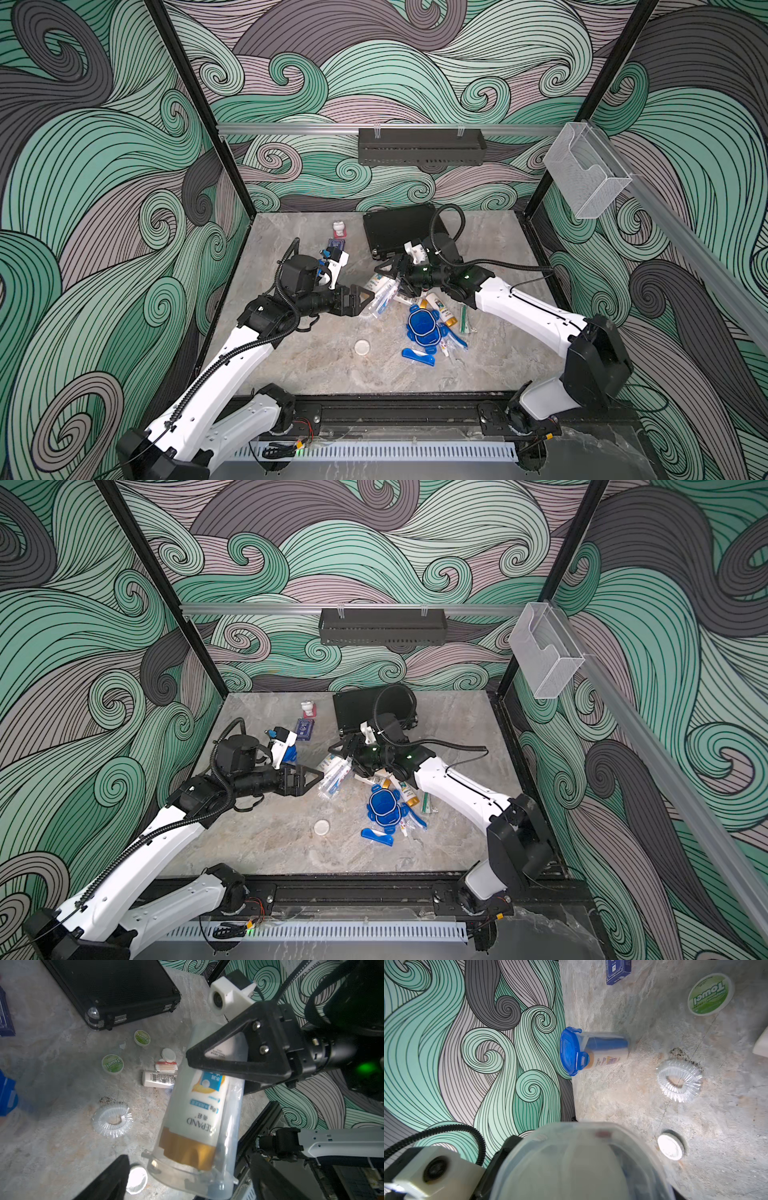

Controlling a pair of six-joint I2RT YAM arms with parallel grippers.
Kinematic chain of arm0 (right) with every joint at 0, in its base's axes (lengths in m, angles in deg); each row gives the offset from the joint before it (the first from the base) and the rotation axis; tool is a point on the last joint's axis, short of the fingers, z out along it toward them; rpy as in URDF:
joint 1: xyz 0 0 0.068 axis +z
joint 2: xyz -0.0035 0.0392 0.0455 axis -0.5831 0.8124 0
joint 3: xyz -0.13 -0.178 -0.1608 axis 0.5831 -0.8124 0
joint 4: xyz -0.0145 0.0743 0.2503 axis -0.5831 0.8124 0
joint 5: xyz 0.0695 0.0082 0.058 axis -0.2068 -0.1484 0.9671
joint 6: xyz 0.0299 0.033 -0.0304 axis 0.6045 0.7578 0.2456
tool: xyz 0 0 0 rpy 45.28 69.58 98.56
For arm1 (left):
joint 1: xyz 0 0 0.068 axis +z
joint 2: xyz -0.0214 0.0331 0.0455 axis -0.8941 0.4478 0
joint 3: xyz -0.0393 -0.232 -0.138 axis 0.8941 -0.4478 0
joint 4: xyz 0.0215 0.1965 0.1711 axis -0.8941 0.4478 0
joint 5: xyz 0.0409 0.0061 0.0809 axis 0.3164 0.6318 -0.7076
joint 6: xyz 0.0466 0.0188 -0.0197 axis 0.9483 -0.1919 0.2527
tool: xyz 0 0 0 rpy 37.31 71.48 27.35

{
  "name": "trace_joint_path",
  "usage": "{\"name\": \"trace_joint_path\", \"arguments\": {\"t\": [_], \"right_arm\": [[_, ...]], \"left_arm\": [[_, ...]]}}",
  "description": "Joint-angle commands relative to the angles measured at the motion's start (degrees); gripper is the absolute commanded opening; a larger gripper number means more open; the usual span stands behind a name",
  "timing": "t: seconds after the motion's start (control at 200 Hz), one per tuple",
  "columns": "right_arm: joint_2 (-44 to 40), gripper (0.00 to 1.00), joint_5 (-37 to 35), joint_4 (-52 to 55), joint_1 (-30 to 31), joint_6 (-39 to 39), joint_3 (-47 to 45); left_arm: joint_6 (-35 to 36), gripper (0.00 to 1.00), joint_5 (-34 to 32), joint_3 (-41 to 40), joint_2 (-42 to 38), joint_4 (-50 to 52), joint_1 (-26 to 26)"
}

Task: Take out toiletry kits
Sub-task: 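Pour the toiletry kits out of the container.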

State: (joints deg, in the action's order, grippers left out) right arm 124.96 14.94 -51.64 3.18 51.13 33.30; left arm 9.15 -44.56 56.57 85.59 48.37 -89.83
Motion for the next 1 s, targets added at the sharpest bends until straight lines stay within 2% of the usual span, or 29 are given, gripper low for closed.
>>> {"name": "trace_joint_path", "arguments": {"t": [0.0, 0.06, 0.13, 0.2, 0.27, 0.345, 0.455, 0.555, 0.735, 0.926, 0.996], "right_arm": [[-1.6, 0.59, 4.1, -10.9, -2.2, 7.8, -2.4], [-1.8, 0.59, 4.8, -13.0, -3.0, 9.7, -3.5], [-2.3, 0.59, 4.7, -13.8, -3.4, 10.6, -4.2], [-2.7, 0.59, 4.6, -15.0, -3.6, 11.8, -4.7], [-2.8, 0.59, 4.9, -15.9, -3.6, 12.8, -5.0], [-2.8, 0.59, 5.2, -16.6, -3.6, 13.7, -5.0], [-3.1, 0.58, 5.1, -16.2, -3.6, 13.7, -4.6], [-3.2, 0.58, 4.9, -16.6, -3.6, 14.2, -4.6], [-3.6, 0.57, 4.8, -17.0, -3.6, 14.2, -5.5], [-3.3, 0.57, 5.3, -18.3, -3.7, 15.1, -6.1], [-3.3, 0.57, 5.2, -18.2, -3.9, 15.2, -5.9]], "left_arm": [[-1.1, 0.71, 1.5, -0.4, -2.7, 3.2, -0.4], [-1.8, 0.67, 2.2, -2.8, -5.4, 1.6, -0.4], [-4.6, 0.51, 2.8, -6.6, -9.2, -3.0, -0.4], [-7.8, 0.50, 4.5, -11.3, -12.7, -11.2, -0.4], [-9.0, 0.44, 3.9, -13.4, -14.0, -14.6, -0.4], [-9.0, 0.40, 3.1, -13.0, -12.2, -15.3, -0.4], [-9.0, 0.34, 6.1, -9.8, -7.0, -15.0, -0.4], [-8.6, 0.28, 6.2, -6.7, -2.6, -13.7, -0.4], [-10.0, 0.25, 5.8, -6.4, -0.3, -17.8, -0.4], [-10.6, 0.29, 4.6, -7.4, -0.1, -20.3, -0.4], [-10.8, 0.29, 6.0, -7.6, 0.5, -21.0, -0.4]]}}
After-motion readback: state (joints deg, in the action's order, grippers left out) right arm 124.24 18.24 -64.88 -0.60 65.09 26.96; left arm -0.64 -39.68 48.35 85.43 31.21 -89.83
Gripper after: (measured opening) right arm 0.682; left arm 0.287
